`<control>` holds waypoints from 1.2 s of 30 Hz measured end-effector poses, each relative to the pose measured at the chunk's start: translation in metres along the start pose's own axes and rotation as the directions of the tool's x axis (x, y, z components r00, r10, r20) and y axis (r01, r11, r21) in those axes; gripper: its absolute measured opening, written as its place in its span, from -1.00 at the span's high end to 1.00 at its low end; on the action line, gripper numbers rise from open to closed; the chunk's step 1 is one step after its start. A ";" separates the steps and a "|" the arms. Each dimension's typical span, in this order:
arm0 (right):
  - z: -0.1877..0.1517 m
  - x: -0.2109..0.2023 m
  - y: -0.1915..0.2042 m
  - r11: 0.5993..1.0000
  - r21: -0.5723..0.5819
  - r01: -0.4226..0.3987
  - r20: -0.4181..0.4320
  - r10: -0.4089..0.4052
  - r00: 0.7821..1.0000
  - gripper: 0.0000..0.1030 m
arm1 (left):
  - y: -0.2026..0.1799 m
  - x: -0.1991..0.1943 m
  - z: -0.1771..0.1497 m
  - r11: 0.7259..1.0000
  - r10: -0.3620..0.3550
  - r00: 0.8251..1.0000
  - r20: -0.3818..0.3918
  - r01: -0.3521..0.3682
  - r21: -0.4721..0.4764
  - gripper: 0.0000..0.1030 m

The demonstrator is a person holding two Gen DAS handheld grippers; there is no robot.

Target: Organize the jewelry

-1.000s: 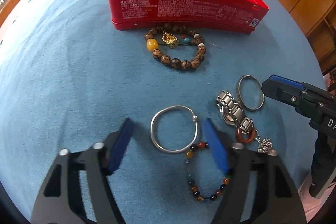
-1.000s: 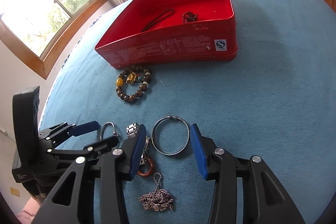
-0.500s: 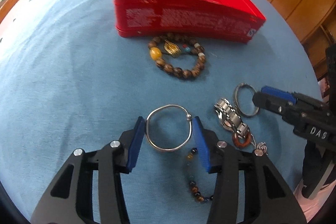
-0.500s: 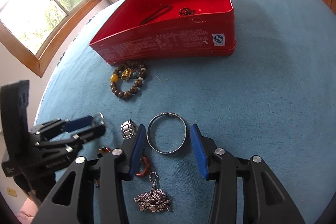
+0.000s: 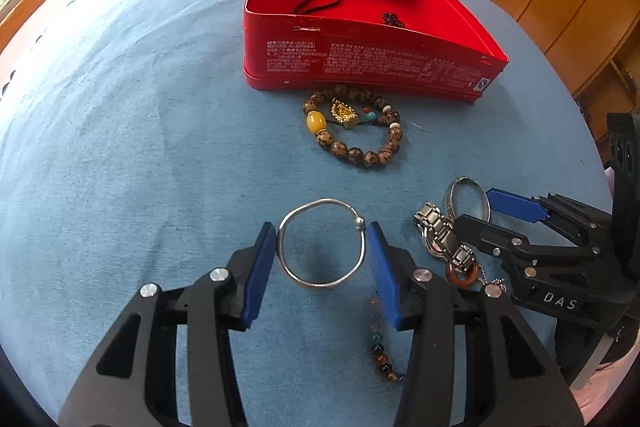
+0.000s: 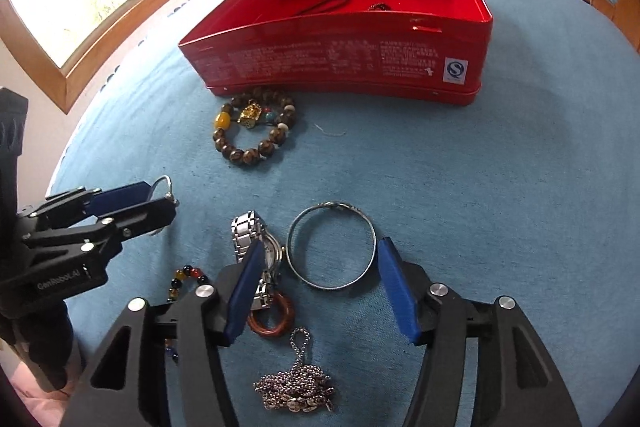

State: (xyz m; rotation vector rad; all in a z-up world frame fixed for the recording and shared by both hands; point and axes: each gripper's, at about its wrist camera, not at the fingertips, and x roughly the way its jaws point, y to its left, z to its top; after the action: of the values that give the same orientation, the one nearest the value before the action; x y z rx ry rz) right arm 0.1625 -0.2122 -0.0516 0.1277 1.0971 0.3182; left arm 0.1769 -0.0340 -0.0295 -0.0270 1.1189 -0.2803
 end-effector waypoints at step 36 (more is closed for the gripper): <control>0.005 0.002 -0.018 0.988 -0.037 0.148 0.066 -0.145 0.987 0.04 | 0.004 0.005 0.003 1.000 -0.004 1.000 -0.002 0.004 -0.016 0.11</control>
State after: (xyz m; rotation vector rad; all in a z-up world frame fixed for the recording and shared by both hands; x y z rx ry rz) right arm 0.1713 -0.2282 -0.0561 0.0192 1.0307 0.2036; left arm 0.1822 -0.0318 -0.0328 -0.0432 1.1236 -0.2748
